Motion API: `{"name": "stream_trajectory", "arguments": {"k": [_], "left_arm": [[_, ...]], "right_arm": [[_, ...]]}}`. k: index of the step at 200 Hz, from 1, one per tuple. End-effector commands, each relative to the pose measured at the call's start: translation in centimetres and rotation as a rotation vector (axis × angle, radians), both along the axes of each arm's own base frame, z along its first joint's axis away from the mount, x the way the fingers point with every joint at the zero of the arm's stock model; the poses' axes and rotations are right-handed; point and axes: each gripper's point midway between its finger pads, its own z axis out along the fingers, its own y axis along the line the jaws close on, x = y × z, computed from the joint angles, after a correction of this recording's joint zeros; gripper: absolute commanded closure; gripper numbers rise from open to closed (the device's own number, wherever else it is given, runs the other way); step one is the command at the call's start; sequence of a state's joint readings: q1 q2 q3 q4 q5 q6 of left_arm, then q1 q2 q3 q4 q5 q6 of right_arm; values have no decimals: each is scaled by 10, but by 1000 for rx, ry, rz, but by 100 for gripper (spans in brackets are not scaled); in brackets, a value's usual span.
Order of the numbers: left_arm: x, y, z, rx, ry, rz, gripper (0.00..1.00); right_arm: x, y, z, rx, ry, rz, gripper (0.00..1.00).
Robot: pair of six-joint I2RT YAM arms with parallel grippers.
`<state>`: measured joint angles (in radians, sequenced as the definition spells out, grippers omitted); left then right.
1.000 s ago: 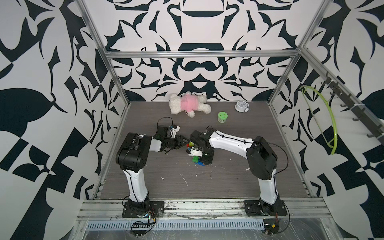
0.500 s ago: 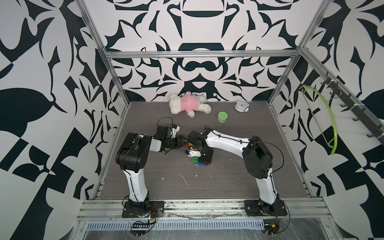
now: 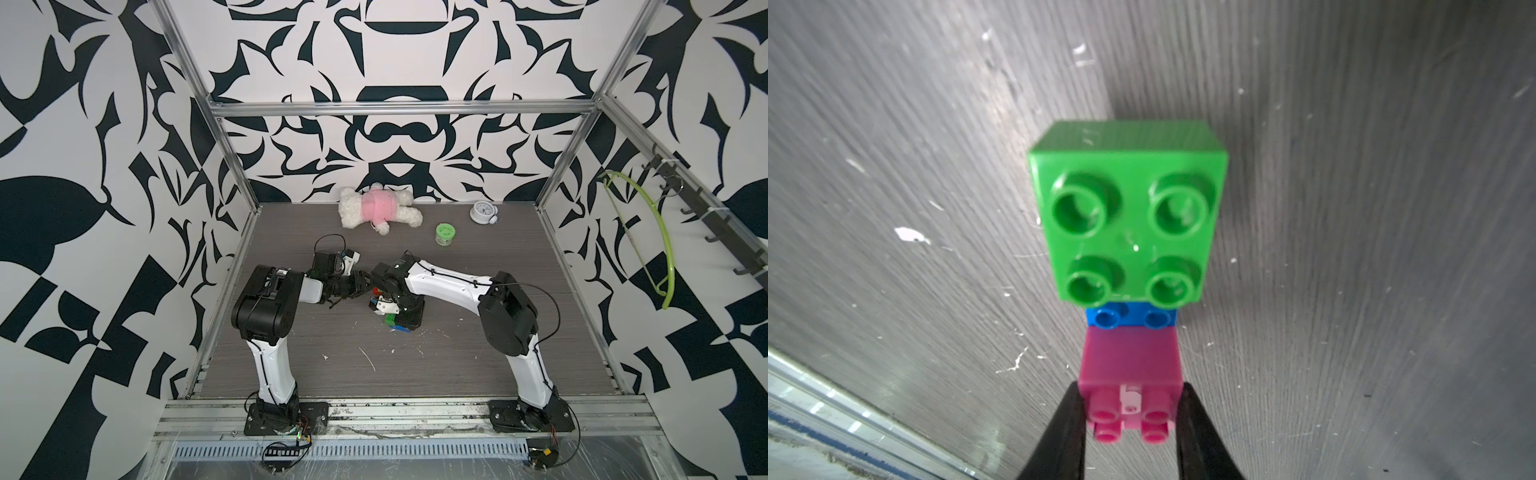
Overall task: Assemble the letter y with lego
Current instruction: Assemble the lego brick with the lego brick.
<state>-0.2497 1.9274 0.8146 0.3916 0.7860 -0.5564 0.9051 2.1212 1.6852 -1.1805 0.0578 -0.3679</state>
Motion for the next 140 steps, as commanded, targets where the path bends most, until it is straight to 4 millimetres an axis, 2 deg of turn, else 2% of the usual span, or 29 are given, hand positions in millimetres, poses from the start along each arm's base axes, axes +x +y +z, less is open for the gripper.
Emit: {"name": "stream_trajectory", "arguments": {"k": [1,53,78,115,140], "left_arm": [[-47,33,-82,232,290,80,49],[-47,33,-82,232,291,79,49],[-47,33,-83,232,291,79,49],[-46,33,-82,233,287,80,49],[-47,33,-81,233,287,80,49]], "right_arm": [[-1,-6,-28,-62,22,-9,82],[8,10,5,53,-49,-4,67],[11,14,19,94,-81,-5,53],[14,19,44,177,-147,-7,21],[12,18,56,231,-181,-25,18]]}}
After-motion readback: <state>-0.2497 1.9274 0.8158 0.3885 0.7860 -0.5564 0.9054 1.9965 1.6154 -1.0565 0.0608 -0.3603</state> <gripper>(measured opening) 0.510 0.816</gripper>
